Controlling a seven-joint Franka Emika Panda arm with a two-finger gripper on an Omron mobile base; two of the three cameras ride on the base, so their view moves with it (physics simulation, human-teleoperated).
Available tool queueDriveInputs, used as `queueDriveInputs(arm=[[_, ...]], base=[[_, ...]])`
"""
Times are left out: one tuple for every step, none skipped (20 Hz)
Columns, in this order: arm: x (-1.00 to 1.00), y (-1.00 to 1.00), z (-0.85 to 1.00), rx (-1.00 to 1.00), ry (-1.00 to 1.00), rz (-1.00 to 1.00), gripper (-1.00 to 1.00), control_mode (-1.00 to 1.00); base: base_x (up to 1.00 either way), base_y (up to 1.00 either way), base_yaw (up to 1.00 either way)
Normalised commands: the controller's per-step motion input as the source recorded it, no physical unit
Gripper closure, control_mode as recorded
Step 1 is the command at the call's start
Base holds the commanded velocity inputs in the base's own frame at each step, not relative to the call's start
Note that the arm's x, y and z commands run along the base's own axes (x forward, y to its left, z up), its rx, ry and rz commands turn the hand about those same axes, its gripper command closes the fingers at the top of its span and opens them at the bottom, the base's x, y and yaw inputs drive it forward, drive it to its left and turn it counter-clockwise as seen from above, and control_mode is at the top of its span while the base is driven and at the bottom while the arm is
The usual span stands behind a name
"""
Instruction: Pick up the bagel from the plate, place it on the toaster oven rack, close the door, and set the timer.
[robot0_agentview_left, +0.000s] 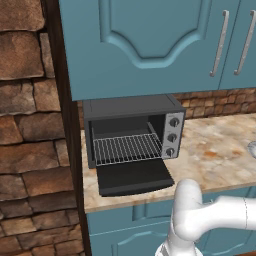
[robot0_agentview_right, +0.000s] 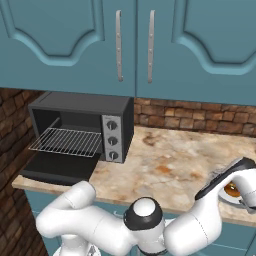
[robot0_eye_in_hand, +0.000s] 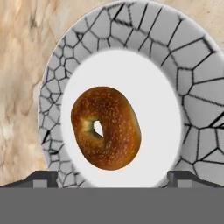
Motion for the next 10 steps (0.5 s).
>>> queueDriveInputs(arm=[[0.08,-0.05,-0.18,0.00,0.00,0.00,-1.00,-1.00],[0.07,-0.01,-0.19,0.00,0.00,0.00,-1.00,-1.00],[0.06,-0.02,-0.19,0.00,0.00,0.00,-1.00,-1.00],[0.04,-0.01,-0.19,0.00,0.00,0.00,-1.00,-1.00],[0.07,0.00,-0.16,0.00,0.00,0.00,-1.00,-1.00],[0.06,0.00,-0.13,0.00,0.00,0.00,-1.00,-1.00],[0.09,0.00,-0.10,0.00,0.00,0.00,-1.00,-1.00],[0.11,0.00,-0.09,0.00,0.00,0.00,-1.00,-1.00],[0.13,0.00,-0.10,0.00,0.00,0.00,-1.00,-1.00],[0.16,0.00,-0.09,0.00,0.00,0.00,-1.00,-1.00]], base=[[0.00,0.00,0.00],[0.00,0.00,0.00],[0.00,0.00,0.00],[0.00,0.00,0.00],[0.00,0.00,0.00],[0.00,0.00,0.00],[0.00,0.00,0.00],[0.00,0.00,0.00],[0.00,0.00,0.00],[0.00,0.00,0.00]])
